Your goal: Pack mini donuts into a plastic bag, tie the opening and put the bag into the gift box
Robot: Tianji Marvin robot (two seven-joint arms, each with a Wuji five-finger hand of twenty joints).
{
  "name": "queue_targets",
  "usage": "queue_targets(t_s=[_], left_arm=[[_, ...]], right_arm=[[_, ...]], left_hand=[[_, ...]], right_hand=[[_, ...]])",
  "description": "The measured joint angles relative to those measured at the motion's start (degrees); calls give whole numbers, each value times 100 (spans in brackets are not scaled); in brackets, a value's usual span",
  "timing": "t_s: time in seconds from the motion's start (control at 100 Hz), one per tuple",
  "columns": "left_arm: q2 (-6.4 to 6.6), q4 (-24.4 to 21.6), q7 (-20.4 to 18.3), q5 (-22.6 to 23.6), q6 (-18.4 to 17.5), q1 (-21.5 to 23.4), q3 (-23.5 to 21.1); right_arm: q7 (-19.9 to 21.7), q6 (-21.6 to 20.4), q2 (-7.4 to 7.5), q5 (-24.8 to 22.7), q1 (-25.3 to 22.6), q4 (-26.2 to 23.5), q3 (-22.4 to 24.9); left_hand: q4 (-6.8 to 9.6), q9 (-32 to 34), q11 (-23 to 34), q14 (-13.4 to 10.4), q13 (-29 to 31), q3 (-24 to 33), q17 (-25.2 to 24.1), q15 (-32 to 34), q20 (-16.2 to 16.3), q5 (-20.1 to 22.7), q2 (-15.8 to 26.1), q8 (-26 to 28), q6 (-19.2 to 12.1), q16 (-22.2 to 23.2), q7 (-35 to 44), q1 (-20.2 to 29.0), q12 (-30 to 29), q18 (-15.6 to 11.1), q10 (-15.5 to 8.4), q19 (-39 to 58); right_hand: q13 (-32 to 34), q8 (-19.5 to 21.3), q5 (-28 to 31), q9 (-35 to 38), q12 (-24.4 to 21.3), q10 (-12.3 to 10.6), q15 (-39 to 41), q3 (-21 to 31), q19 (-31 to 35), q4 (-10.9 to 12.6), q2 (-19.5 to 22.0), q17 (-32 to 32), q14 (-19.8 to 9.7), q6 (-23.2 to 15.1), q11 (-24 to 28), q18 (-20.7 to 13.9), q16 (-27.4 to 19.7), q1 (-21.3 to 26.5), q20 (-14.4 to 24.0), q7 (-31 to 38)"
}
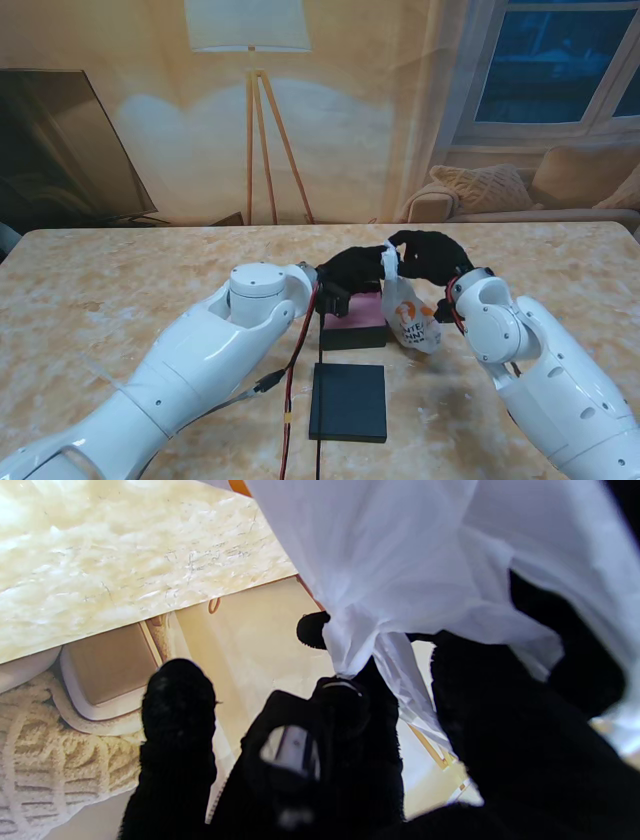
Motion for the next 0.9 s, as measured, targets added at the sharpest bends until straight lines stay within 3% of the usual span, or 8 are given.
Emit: queue_targets(t_s=[0.05,0.17,0.25,0.39,0.62,0.71,0.9], left_arm=[[4,6,-12,-23,23,-4,-1],[5,37,-37,-81,66,-15,-1],[5,39,-36,-97,83,-13,-5],[4,19,-24,-99,123,2,-30],[-6,-127,279,-59,229,76,-68],[-13,-127,293,-16,232,79,-65],[-13,-107,291,33,212,79,-48]], right_arm=[[-30,-13,-7,-32,-1,4,-10],[-51,-15,-24,-14,-12,-4,-13],[-85,-4,-42,104,-21,-12,-12],[-93,68,-75,330,-53,-46,9],[-277,104,-126,317,-22,35,-51],[-280,104,-130,310,-9,61,-64],[-323,93,-134,257,11,98,-92]], left_hand=[[8,-1,0,0,0,16,0,0,-1,3,80,0,-32,-4,64,45,-1,4,-36,0],[28,-3,0,0,0,19,-1,0,-4,78,81,2,-33,-8,69,54,-1,4,-147,0],[35,-3,0,0,0,19,-2,0,-4,95,81,2,-57,-8,76,60,22,5,-149,0],[27,-3,0,32,0,19,-3,0,-4,137,81,2,-107,-9,72,42,60,5,-120,0],[26,-57,-178,427,-16,20,-53,0,-4,146,81,2,-116,-9,54,42,77,7,588,53],[26,-57,-285,553,-16,20,-56,0,-4,146,81,2,-116,-9,53,42,7,59,670,54],[26,-57,-300,558,-65,20,-56,0,-4,146,81,-26,-116,-9,-24,42,-13,78,722,54]], right_hand=[[114,-78,130,148,2,-53,149,51,0,-23,-21,21,-12,-73,104,-1,0,-1,-3,160],[227,-744,164,213,49,-91,347,65,-3,-474,-237,30,-17,-239,277,-1,0,193,-73,849],[249,-974,211,265,67,-94,410,68,-5,-598,-377,32,-17,-350,291,-1,0,406,-76,1198],[281,-1056,221,319,131,-94,481,68,-5,-713,-519,32,-17,-440,296,0,0,610,-76,1606],[282,-1116,280,319,133,-95,485,61,-5,-738,-585,32,-17,-452,297,0,0,676,-76,1801],[283,-1118,370,321,134,-95,487,61,-5,-739,-598,32,-17,-583,297,-1,0,682,-76,1897],[311,-1120,919,425,215,-72,609,71,-81,-740,-617,-112,66,-1021,324,16,0,952,-123,2365]])
